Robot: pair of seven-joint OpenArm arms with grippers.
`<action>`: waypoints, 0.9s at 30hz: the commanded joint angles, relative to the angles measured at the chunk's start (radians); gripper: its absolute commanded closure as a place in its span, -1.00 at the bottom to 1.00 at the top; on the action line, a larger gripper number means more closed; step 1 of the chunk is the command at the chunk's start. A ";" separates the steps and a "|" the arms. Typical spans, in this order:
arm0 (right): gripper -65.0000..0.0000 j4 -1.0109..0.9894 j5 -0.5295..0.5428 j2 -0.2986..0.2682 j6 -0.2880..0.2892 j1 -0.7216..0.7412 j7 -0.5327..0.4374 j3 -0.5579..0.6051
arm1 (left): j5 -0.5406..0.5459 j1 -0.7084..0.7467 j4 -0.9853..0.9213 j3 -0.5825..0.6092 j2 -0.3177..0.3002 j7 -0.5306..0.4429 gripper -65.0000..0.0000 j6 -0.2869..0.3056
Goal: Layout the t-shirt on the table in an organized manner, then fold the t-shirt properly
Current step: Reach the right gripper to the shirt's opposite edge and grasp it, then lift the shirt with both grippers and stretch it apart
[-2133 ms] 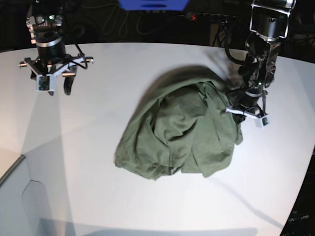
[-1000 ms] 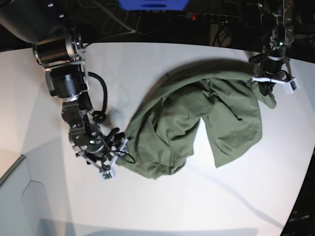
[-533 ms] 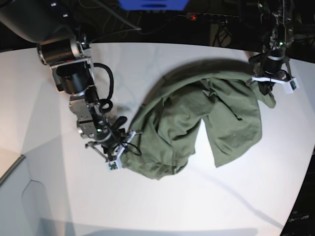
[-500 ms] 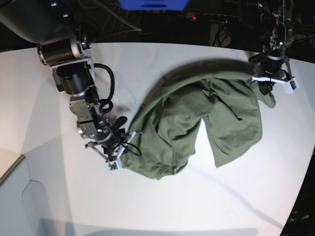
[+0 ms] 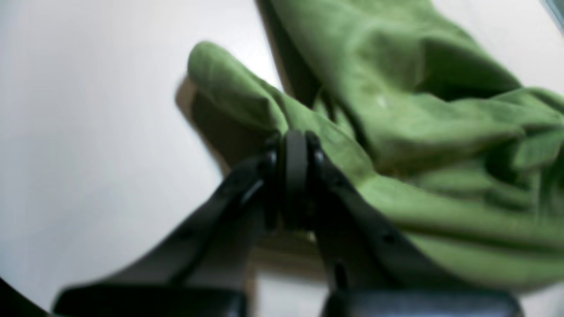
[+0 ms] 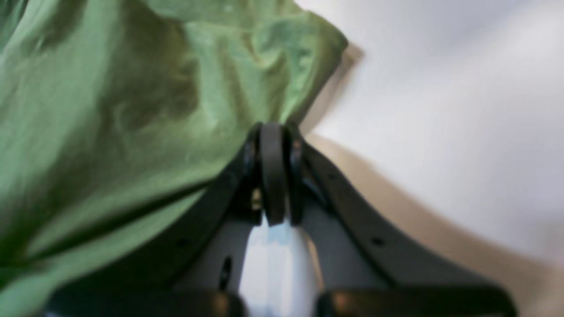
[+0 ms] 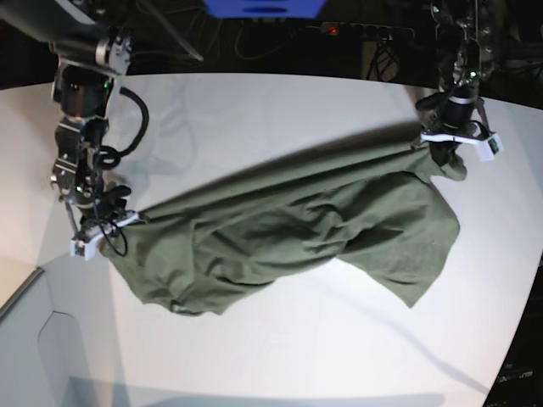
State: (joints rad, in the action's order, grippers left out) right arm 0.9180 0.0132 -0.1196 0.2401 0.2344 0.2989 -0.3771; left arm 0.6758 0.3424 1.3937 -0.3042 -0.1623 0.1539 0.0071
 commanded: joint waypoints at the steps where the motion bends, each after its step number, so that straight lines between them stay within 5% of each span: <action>1: 1.00 0.075 -0.008 -0.010 -0.018 -0.017 -0.008 -0.021 | -0.006 -0.018 0.016 -0.020 -0.006 -0.043 1.00 -0.011; 7: 1.00 0.376 -0.008 0.080 -0.017 -0.240 0.009 -0.099 | -0.006 -0.049 0.013 -0.020 0.034 -0.041 1.00 -0.012; 11: 1.00 0.421 -0.008 0.087 -0.012 -0.313 0.009 -0.098 | -0.006 -0.038 0.022 -0.020 0.040 -0.041 1.00 -0.012; 21: -0.19 0.657 -0.008 0.093 -0.011 -0.353 0.153 -0.093 | -0.006 0.033 0.060 -0.022 0.056 -0.041 1.00 -0.011; 27: -0.31 0.705 -0.011 0.108 -0.011 -0.344 0.153 0.056 | -0.006 0.040 0.060 -0.022 0.063 -0.043 1.00 -0.011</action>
State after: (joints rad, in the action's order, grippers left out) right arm 1.6073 0.0048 0.0032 0.2241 -0.1177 0.4713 -0.3119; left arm 0.6704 0.3828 1.4345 -0.3210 -0.0940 0.1314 -0.0086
